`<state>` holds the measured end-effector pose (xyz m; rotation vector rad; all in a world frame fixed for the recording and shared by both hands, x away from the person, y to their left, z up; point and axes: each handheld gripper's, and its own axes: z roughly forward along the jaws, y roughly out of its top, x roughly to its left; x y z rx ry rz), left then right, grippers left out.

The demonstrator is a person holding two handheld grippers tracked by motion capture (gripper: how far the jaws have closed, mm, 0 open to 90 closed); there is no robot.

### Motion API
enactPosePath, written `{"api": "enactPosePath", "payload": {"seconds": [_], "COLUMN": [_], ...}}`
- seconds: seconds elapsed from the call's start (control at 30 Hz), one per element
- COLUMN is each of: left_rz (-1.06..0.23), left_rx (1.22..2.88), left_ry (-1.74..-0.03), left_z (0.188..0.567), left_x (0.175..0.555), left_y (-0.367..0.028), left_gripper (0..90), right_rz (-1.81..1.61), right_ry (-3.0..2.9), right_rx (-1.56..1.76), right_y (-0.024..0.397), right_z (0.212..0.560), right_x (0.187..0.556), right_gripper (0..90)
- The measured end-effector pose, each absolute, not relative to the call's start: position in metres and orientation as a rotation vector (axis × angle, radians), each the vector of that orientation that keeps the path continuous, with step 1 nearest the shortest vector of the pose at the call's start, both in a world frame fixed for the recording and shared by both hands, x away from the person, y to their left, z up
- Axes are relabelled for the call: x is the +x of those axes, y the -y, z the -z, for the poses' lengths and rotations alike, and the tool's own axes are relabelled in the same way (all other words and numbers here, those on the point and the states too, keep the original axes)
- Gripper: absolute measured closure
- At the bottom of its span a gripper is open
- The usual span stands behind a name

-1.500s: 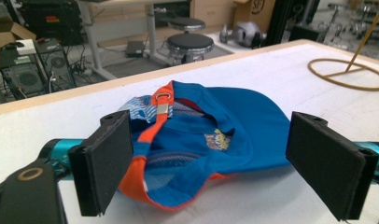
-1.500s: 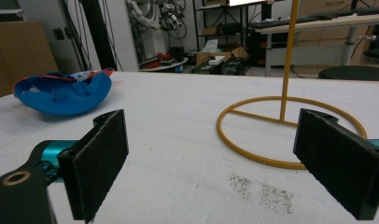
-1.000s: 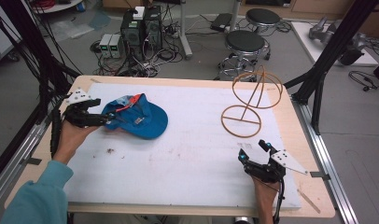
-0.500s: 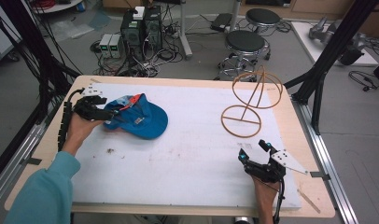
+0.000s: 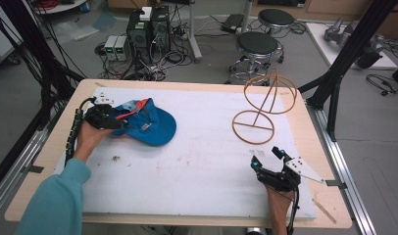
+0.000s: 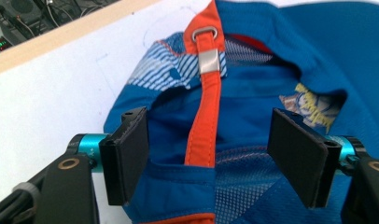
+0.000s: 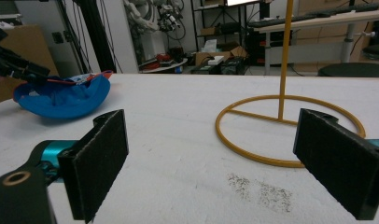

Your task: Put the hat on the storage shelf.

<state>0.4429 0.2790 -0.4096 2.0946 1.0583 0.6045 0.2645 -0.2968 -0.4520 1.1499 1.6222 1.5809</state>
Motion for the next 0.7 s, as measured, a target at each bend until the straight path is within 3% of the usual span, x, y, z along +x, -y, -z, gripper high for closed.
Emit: {"api": "enactPosePath", "payload": {"seconds": [0.23,0.37,0.4,0.5,0.7], "left_rz": [-0.617,-0.625,-0.616,-0.569,-0.601], "left_rx": [2.119,2.116,2.12,2.12,2.123], "left_ry": [-1.063,-1.072,-1.075,-1.08,-1.075], "left_z": [0.417,0.42,0.421,0.424,0.432], "left_x": [0.446,0.446,0.446,0.446,0.441], "left_y": [-0.277,-0.277,-0.278,-0.28,-0.282], "left_gripper": [35.0,43.9,51.7,54.1,65.8], "right_rz": [-1.583,-1.583,-1.584,-1.585,-1.585], "right_ry": [-1.621,-1.618,-1.617,-1.617,-1.617], "right_rx": [1.148,1.14,1.141,1.143,1.149], "right_y": [0.297,0.297,0.297,0.297,0.297], "right_z": [0.452,0.452,0.452,0.452,0.452], "right_x": [0.264,0.265,0.265,0.264,0.264], "right_gripper": [9.2,9.2,9.2,9.2,9.3]}}
